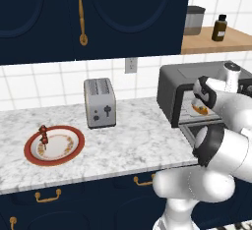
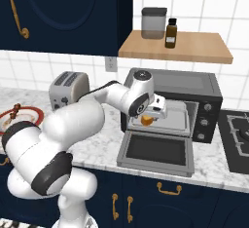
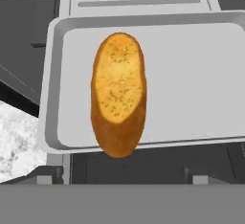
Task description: Pick up the kebab skewer and baguette bread, and place them inside the toaster oven. Close the toaster oven door and start by setting the timer.
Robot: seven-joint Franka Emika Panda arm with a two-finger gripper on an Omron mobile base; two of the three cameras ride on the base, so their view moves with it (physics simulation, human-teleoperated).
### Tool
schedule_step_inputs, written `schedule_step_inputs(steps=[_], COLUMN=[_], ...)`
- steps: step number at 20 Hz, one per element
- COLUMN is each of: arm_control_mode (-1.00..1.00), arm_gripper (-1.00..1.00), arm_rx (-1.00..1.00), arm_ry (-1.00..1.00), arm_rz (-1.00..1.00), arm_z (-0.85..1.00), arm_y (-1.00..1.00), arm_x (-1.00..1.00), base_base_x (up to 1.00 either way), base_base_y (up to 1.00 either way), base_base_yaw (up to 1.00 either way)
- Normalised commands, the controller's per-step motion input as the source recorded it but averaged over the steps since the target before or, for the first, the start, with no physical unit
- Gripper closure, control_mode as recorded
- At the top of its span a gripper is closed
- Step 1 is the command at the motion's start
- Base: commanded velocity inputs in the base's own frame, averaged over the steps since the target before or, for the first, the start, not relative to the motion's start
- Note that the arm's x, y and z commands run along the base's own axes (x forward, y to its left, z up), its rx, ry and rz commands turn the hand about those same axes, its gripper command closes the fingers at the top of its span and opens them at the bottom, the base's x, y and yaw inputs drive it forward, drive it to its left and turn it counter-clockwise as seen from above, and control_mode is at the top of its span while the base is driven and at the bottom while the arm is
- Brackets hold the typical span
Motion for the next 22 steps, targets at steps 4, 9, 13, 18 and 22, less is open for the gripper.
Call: schedule_step_inputs(steps=[4,9,13,18,22], arm_control_mode=[-1.00,-1.00,-1.00,-1.00,-1.00], arm_gripper=[-1.00,-1.00,-1.00,-1.00,-1.00], arm_rx=[0.00,0.00,0.00,0.00,0.00], arm_ry=[-0.04,0.00,0.00,0.00,0.00], arm_rz=[-0.04,-0.04,0.00,0.00,0.00], arm_z=[0.04,0.00,0.08,0.07,0.13], arm_y=[0.78,1.00,1.00,1.00,1.00], arm_x=[-1.00,-1.00,-0.81,-0.38,-0.03], base_base_x=[0.00,0.00,0.00,0.00,0.00], base_base_y=[0.00,0.00,0.00,0.00,0.00], base_base_yaw=[0.00,0.00,0.00,0.00,0.00])
